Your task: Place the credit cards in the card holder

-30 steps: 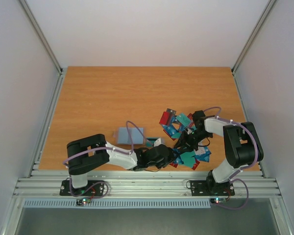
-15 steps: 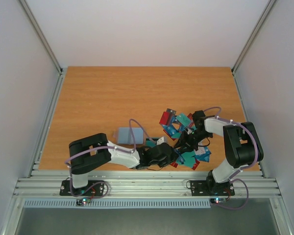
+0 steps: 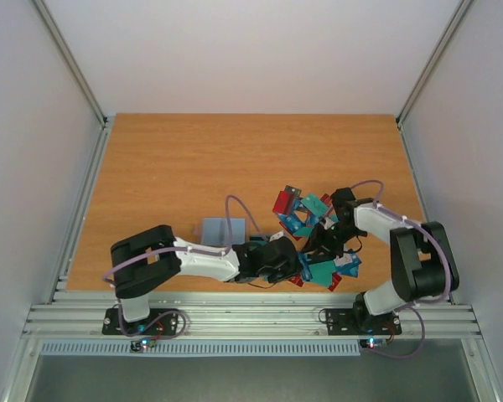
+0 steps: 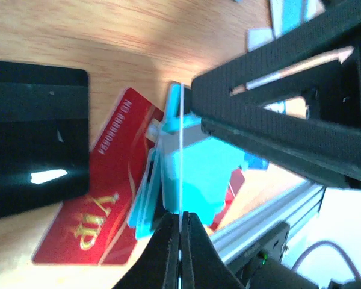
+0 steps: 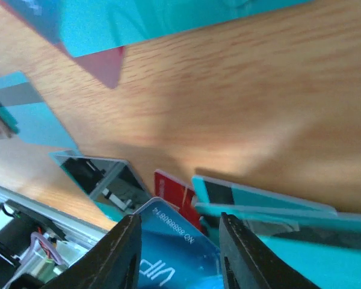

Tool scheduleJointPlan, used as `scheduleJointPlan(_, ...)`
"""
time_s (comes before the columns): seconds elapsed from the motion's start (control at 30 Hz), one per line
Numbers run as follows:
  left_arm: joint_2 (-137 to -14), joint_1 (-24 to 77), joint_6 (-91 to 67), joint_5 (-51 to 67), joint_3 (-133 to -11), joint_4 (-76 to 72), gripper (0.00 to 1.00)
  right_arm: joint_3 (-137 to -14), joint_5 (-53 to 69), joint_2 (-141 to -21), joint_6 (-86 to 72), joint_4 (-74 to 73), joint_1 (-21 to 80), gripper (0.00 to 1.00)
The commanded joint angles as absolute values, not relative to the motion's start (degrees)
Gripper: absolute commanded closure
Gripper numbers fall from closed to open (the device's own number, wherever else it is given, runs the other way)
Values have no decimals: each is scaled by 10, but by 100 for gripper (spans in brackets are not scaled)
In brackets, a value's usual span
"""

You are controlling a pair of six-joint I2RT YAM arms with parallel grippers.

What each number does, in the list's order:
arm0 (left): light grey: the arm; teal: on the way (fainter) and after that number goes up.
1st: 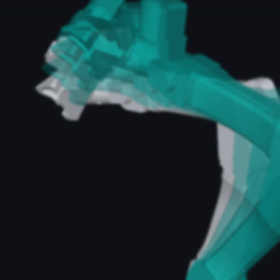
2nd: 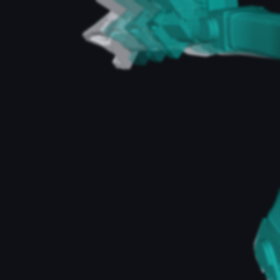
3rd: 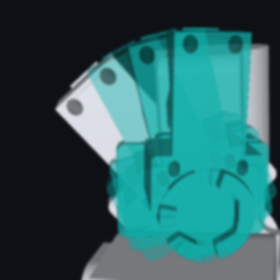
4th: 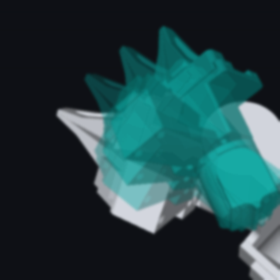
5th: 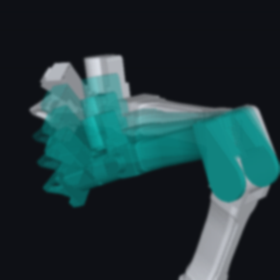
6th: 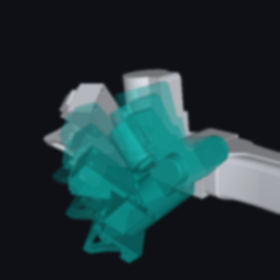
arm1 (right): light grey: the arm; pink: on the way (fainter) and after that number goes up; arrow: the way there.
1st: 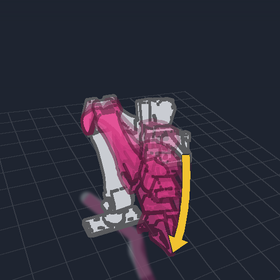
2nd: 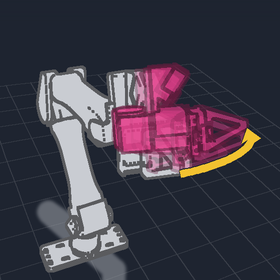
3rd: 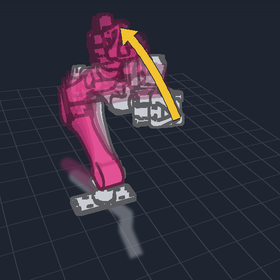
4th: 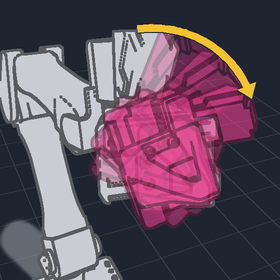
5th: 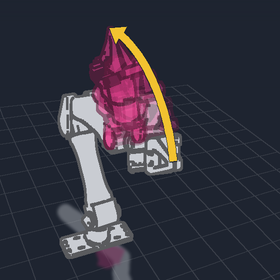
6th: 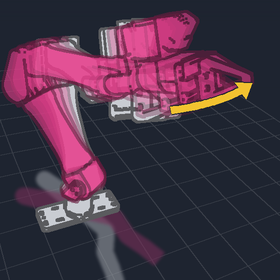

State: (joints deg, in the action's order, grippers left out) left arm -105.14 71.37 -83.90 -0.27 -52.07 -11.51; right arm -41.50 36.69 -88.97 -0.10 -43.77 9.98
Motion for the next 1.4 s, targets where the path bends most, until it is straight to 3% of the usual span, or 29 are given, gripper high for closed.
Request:
scheduleJointPlan(0.0,-980,707,-727,30,-579,45,100,-429,319,-803,-22,-489,104,60)
scheduleJointPlan(0.3,-872,598,-509,179,-604,190,100,-551,342,-689,19,-570,105,31)
scheduleJointPlan(0.47,-826,529,-367,220,-666,319,100,-528,465,-648,5,-489,105,30)
scheduleJointPlan(0.6,-796,482,-340,307,-686,317,100,-507,553,-615,-65,-401,104,30)
scheduleJointPlan(0.87,-749,397,-320,386,-687,321,100,-532,613,-627,-118,-342,108,30)
scheduleJointPlan(1.03,-699,341,-286,416,-621,298,100,-531,569,-643,-139,-329,135,31)
scheduleJointPlan(1.37,-635,251,-221,357,-485,282,100,-504,358,-733,-184,-250,310,34)
